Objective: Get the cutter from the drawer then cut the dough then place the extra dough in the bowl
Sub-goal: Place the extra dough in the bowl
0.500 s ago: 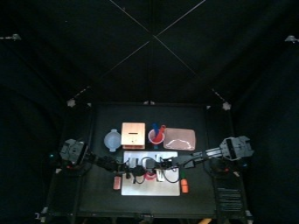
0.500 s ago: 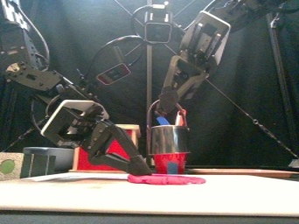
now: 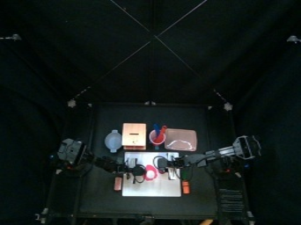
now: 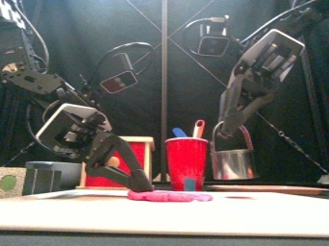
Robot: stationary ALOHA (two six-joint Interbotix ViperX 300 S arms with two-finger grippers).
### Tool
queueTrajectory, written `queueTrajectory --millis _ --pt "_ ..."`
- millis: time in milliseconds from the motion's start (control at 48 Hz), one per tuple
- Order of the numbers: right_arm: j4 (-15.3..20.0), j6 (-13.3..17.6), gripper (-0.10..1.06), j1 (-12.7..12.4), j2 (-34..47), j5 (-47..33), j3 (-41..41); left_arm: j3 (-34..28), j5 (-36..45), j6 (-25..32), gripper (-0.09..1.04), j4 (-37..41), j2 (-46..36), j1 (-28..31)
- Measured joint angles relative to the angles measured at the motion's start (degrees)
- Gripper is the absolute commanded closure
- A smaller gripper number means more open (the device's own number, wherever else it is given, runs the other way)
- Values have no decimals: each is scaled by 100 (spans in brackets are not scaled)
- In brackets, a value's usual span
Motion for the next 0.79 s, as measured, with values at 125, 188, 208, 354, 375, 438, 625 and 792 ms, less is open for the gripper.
queueTrajectory --millis 125,188,208,354,375,438,625,792 --pt "35 26 45 -44 0 -26 70 70 44 9 40 -44 -158 9" --pt "53 26 42 -70 0 -26 79 70 44 9 40 -44 -176 9" --pt "62 26 41 -79 0 -35 88 62 44 9 40 -44 -185 9" --pt "193 35 23 -88 0 -62 105 0 44 9 40 -44 -185 18" --pt "211 35 20 -97 0 -62 105 -18 44 18 40 -44 -185 18" --pt "272 35 13 -97 0 -79 105 -53 44 26 40 -44 -185 26" --pt "299 35 4 -105 0 -176 62 -167 35 44 40 62 -246 53" --pt "290 35 4 -114 0 -325 53 -202 26 44 40 167 -404 105"
